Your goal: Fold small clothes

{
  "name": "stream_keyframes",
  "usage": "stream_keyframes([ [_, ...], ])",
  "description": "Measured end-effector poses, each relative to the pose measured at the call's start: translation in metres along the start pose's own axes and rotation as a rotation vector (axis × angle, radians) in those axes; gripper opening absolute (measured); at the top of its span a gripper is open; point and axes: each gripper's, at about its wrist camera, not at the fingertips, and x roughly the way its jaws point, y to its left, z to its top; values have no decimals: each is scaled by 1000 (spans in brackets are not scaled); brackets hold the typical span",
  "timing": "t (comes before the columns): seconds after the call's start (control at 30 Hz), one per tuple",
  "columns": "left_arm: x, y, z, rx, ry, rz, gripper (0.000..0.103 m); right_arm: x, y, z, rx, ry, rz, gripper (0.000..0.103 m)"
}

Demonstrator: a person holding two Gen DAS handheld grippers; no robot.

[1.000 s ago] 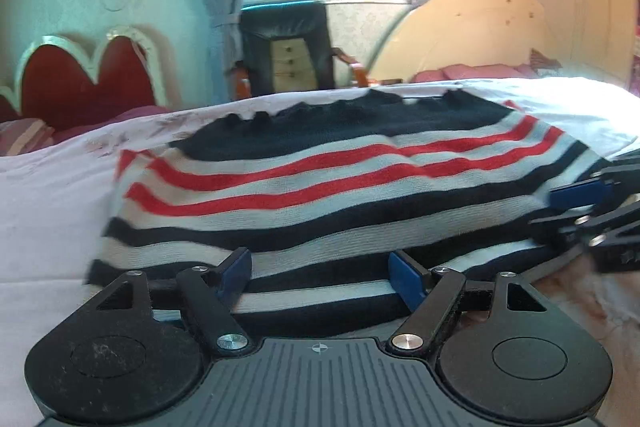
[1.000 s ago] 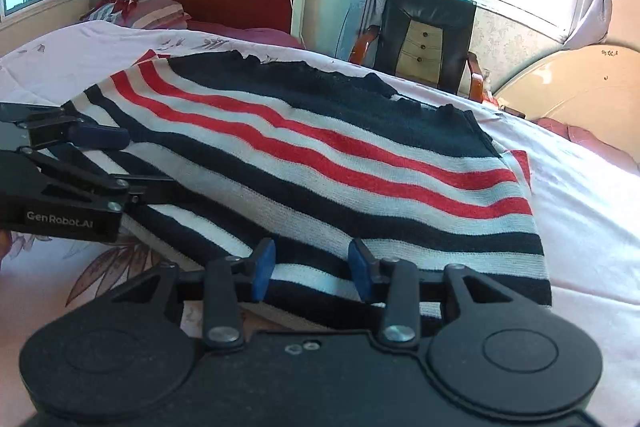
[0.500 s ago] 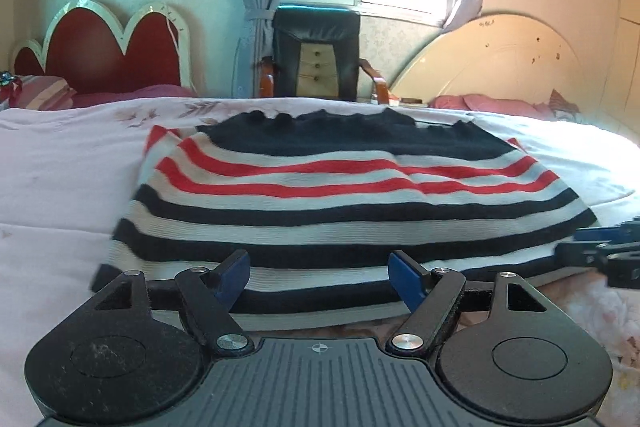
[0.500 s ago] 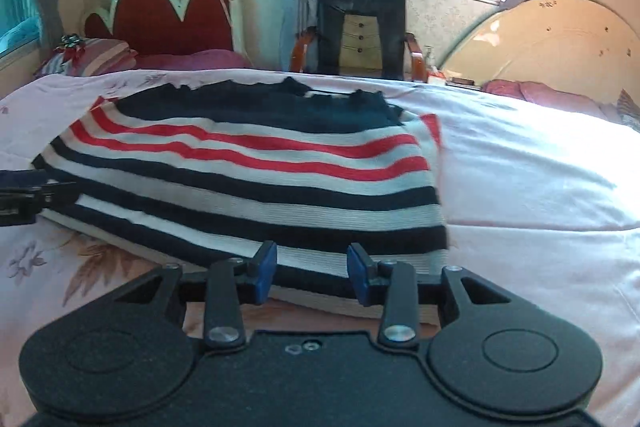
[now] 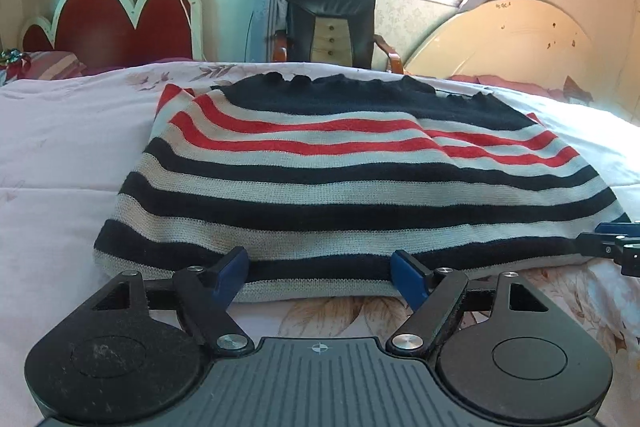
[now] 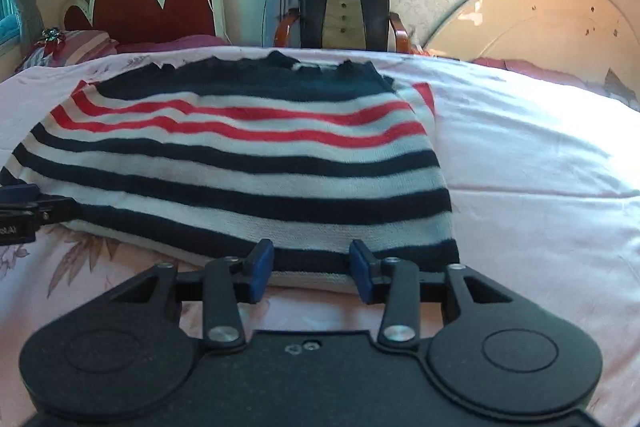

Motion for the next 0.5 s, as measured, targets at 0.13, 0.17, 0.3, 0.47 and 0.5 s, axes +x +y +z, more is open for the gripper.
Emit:
stream_keyframes([
  [0.13, -5, -4, 5, 24, -4, 31, 78, -4, 1, 3, -19, -15, -7, 39],
  [0.17, -5, -5, 4, 38, -2, 38, 78, -9, -1, 5, -6, -37, -10, 39],
  [0.3, -3, 4, -1, 24, 6, 15, 78, -2, -15, 1, 14, -9, -62, 39],
  [0.47, -10, 13, 10, 19, -43, 54, 78, -3, -22, 4, 30, -27, -39, 38],
  [0.5, -8, 17, 13, 24, -44, 72, 78, -6, -25, 7, 44, -48, -37, 38],
])
